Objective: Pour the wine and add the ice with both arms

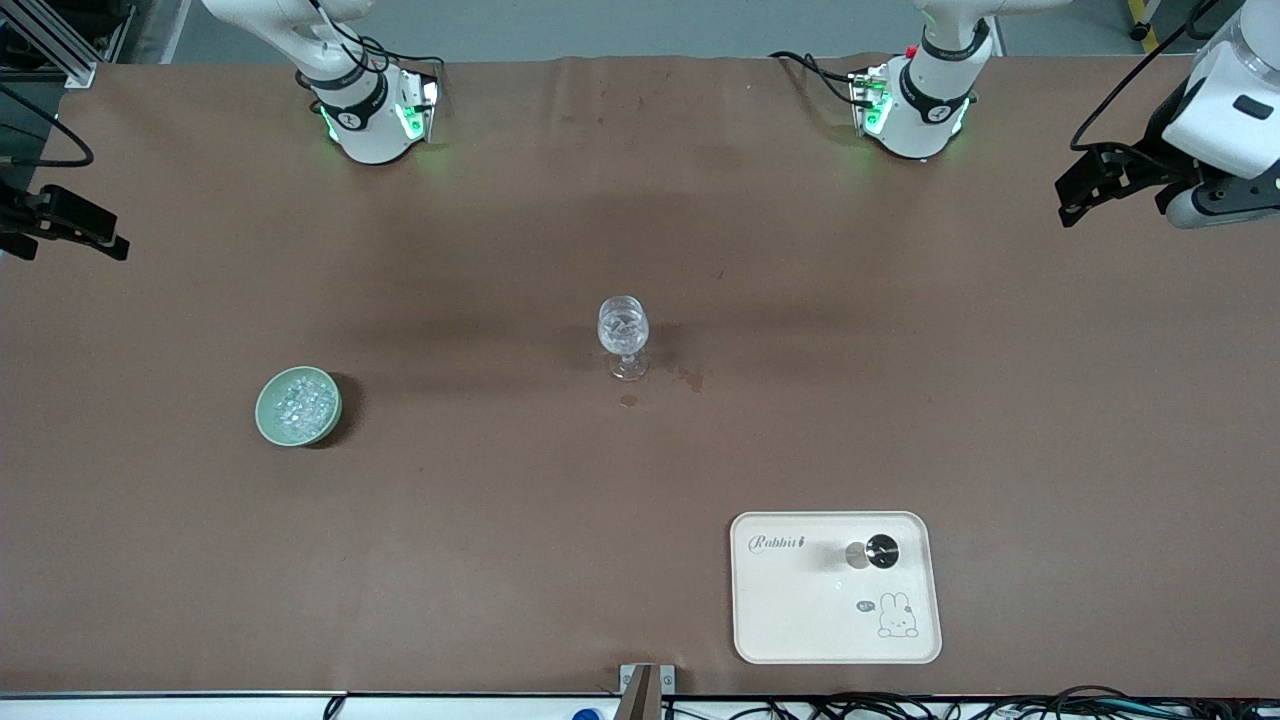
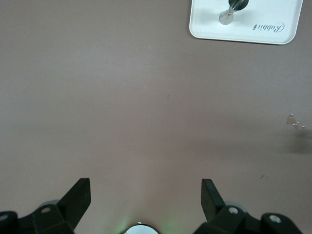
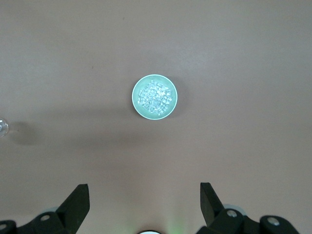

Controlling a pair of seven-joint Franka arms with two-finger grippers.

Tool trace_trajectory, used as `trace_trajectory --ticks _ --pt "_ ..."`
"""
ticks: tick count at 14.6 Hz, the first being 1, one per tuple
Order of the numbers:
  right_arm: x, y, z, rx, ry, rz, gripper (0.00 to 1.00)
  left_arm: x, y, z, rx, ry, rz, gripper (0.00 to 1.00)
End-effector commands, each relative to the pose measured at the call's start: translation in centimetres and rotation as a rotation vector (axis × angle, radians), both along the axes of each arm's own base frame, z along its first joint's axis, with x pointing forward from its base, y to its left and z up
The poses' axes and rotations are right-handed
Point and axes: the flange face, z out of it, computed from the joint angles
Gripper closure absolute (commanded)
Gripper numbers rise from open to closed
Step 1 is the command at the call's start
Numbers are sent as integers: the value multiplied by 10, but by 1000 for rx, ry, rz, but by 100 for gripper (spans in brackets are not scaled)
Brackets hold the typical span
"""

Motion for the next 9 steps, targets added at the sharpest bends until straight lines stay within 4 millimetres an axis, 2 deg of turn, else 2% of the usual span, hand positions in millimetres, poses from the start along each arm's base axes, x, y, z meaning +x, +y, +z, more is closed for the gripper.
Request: trace_trajectory --ticks 1,7,9 --pt "-10 -2 10 16 -12 15 0 -3 4 5 -15 -14 -14 0" --pt "-24 -5 17 19 -23 11 0 -1 3 8 -42 -16 -51 0" --pt "-22 -2 15 17 -20 16 0 -1 5 8 -42 -15 -57 0"
